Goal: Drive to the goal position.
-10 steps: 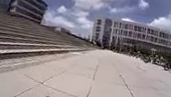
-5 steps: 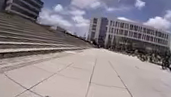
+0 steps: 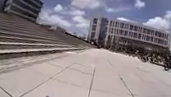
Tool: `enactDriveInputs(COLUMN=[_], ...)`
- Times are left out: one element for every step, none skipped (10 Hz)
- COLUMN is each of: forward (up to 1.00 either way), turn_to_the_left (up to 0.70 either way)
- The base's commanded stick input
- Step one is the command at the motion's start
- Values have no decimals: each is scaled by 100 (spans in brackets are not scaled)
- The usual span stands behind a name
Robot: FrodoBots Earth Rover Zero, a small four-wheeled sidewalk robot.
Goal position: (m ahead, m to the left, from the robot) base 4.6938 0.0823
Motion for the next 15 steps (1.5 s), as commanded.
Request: enactDriveInputs(forward=[50, 50, 50, 50, 50, 50, 50, 50, 50, 50, 50, 50, 50, 50, 50], turn_to_the_left=[0, 0, 0, 0, 0, 0, 0, 0, 0, 0, 0, 0, 0, 0, 0])
